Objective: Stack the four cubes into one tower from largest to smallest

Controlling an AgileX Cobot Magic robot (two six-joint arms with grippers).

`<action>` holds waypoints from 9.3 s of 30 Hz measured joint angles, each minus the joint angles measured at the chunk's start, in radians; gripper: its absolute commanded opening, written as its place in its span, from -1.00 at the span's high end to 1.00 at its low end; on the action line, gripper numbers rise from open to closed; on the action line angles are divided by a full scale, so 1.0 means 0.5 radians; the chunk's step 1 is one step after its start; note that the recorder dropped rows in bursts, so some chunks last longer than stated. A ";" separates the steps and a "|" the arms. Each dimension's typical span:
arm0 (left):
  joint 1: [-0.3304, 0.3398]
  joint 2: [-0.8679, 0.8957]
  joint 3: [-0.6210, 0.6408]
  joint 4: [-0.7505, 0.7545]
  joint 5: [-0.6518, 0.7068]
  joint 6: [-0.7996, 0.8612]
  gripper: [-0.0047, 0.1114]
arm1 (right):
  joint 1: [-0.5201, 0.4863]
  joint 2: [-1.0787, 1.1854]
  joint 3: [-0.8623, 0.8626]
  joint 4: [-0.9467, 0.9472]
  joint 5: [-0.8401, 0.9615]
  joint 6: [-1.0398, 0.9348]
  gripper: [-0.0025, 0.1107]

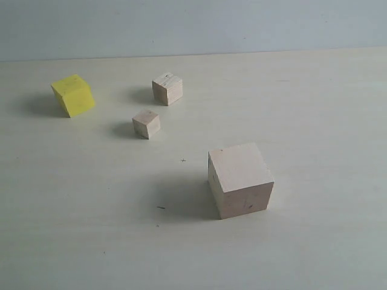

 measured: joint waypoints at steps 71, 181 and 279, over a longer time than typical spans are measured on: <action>-0.012 0.000 0.004 -0.280 -1.054 -0.195 0.92 | 0.278 1.990 -0.792 1.382 1.776 -1.753 0.96; -0.137 0.626 -0.940 -1.206 0.728 0.831 0.92 | 1.128 3.400 -1.149 1.620 1.255 -1.135 0.96; -0.137 1.024 -0.943 -1.444 0.860 1.056 -0.89 | 1.165 1.242 -0.810 1.068 1.689 -0.872 0.96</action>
